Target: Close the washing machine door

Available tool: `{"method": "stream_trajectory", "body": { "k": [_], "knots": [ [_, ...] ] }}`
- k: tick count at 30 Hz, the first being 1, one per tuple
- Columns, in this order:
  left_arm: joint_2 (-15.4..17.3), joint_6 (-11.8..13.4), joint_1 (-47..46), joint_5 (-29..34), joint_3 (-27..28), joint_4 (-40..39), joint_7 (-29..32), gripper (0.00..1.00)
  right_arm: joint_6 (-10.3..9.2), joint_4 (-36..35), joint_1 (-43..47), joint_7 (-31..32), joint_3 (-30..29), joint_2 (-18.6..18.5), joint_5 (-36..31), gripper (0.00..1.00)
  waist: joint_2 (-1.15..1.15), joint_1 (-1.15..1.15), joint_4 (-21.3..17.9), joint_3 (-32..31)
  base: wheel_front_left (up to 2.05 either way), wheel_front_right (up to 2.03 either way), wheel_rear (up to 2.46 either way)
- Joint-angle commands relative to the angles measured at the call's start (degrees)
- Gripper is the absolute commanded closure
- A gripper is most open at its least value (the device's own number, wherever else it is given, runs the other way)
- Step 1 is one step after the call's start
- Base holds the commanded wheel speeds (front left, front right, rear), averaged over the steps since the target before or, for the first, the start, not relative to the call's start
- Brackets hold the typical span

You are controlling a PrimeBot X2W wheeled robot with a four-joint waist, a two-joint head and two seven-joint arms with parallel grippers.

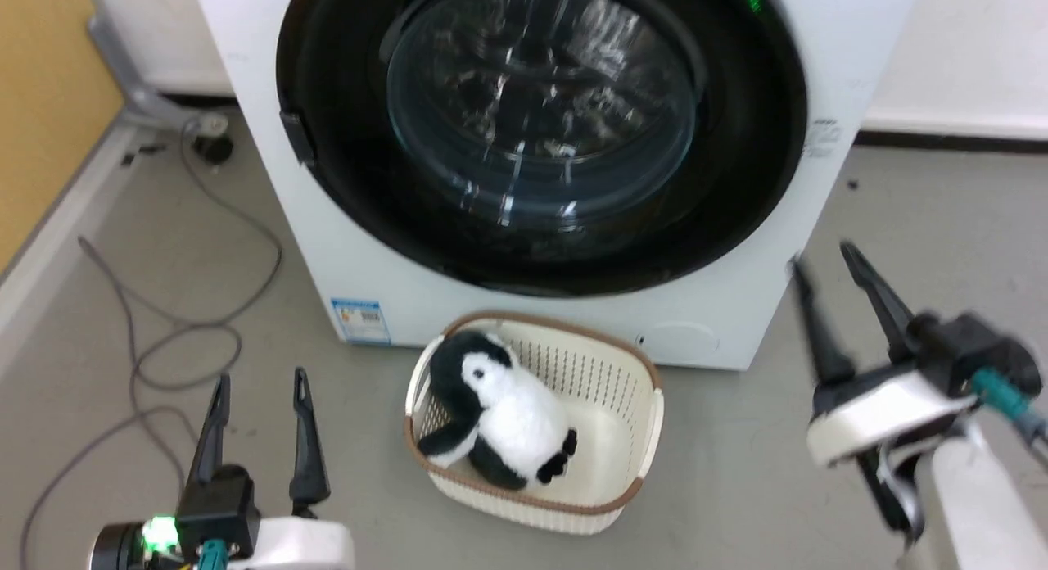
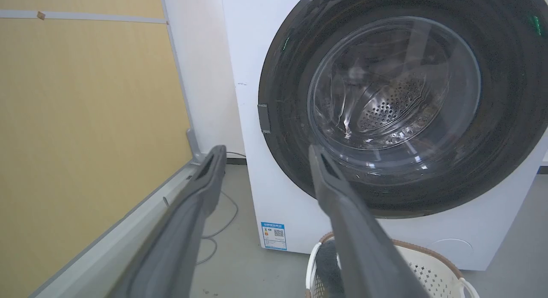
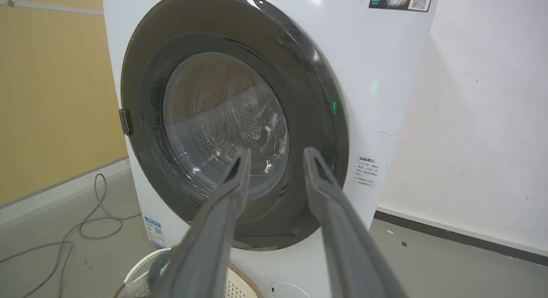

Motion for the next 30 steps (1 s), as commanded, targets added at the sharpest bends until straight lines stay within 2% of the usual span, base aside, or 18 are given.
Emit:
{"method": "stream_trajectory", "body": {
  "k": [1,11,20,21,30],
  "knots": [
    [0.5,-0.1,1.2,0.2,0.2,0.1,-0.3,0.00,-0.05,-0.7,1.8,-0.2,-0.1,0.7,0.5,0.00,0.00,0.01,-0.8,-1.4,0.00,0.00,0.00],
    [0.9,-1.2,3.9,0.3,-0.5,0.4,-0.3,0.00,-0.05,-5.5,12.8,-0.2,-3.6,4.9,0.0,0.00,0.00,0.01,-1.3,-3.9,0.00,0.00,0.00],
    [0.9,-2.2,4.5,-0.1,-1.0,0.8,-0.3,0.00,-0.05,-8.3,18.9,-0.2,-4.5,6.0,0.7,0.00,0.00,0.01,-1.2,-4.7,0.00,0.00,0.00],
    [0.7,-2.1,4.0,-0.1,-1.0,0.8,0.0,1.00,0.00,-7.9,18.4,0.0,-4.5,5.6,0.3,1.00,0.00,0.01,-1.2,-4.7,0.00,0.00,0.00],
    [0.5,-2.7,3.7,0.0,-0.9,0.8,0.8,1.00,0.00,-8.4,18.4,0.8,-4.4,5.6,-0.1,1.00,0.00,0.01,-1.4,-4.6,0.00,0.00,0.00]
  ]
}}
